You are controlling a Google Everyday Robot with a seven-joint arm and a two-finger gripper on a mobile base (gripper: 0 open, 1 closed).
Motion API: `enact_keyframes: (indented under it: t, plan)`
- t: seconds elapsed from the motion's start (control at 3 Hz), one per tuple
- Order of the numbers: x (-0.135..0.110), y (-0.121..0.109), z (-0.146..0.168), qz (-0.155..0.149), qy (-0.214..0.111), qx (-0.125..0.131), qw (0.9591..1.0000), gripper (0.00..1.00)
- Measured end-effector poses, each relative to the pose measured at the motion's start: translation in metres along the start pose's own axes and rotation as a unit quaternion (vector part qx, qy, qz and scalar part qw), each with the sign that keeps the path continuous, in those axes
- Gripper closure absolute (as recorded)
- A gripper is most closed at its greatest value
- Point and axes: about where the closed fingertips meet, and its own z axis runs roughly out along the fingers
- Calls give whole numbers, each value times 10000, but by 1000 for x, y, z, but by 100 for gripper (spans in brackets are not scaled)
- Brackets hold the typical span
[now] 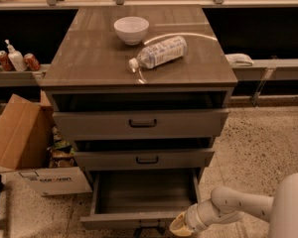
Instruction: Close bottom drawer
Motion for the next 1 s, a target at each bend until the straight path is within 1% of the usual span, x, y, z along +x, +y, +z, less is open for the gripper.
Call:
enact_keyframes:
  t: [0.33, 0.67, 1.0]
  plan:
    - [24, -16, 19, 152, 297, 116, 9994, 95]
    - [44, -38, 38, 308, 489, 274, 9980, 100]
    - [61, -58, 53, 478, 251, 373, 9978, 100]
